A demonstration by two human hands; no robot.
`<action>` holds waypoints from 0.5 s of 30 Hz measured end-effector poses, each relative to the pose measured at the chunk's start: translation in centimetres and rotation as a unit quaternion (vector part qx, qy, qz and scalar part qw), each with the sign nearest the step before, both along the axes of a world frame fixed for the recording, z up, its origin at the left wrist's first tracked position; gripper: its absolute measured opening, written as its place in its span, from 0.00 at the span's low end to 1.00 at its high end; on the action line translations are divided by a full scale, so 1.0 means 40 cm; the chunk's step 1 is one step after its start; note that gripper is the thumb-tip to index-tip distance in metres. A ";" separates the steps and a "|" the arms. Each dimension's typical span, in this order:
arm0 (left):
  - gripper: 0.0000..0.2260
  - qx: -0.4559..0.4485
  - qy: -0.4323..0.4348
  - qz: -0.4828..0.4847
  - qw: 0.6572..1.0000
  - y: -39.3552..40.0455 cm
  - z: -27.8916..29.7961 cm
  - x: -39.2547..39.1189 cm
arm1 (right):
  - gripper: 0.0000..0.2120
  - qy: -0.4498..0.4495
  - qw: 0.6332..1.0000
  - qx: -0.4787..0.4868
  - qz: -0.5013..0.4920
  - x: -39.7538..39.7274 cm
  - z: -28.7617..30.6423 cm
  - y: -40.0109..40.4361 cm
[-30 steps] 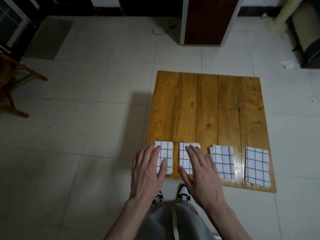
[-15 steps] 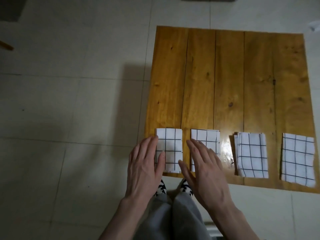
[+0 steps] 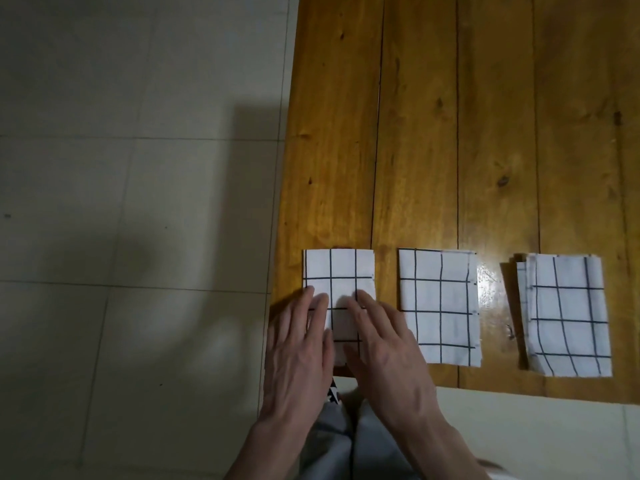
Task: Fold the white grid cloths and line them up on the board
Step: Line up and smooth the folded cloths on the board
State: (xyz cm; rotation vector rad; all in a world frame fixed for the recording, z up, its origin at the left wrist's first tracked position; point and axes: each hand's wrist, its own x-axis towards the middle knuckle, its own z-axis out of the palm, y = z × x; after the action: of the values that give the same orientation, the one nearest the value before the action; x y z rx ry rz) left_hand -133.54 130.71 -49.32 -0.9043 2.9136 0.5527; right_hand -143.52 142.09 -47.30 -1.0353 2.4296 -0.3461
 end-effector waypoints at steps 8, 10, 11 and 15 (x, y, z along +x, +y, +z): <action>0.23 -0.028 -0.006 -0.010 1.000 -0.020 -0.020 0.005 | 0.41 0.043 0.998 -0.033 0.012 0.009 -0.024 -0.026; 0.23 -0.026 -0.007 -0.017 0.999 -0.025 -0.025 0.004 | 0.40 0.034 0.999 -0.032 0.008 0.006 -0.028 -0.030; 0.24 -0.026 -0.008 -0.020 0.999 -0.027 -0.027 0.003 | 0.39 0.027 0.999 -0.032 0.004 0.007 -0.030 -0.031; 0.26 -0.025 -0.007 -0.014 1.000 -0.028 -0.025 -0.001 | 0.37 0.006 0.999 -0.052 -0.006 0.014 -0.035 -0.029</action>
State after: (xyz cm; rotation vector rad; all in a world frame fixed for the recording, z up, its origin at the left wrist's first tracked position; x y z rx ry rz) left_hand -133.60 129.59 -50.33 -0.8686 2.9355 0.4712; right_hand -142.97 140.94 -48.69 -1.0693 2.4528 -0.4770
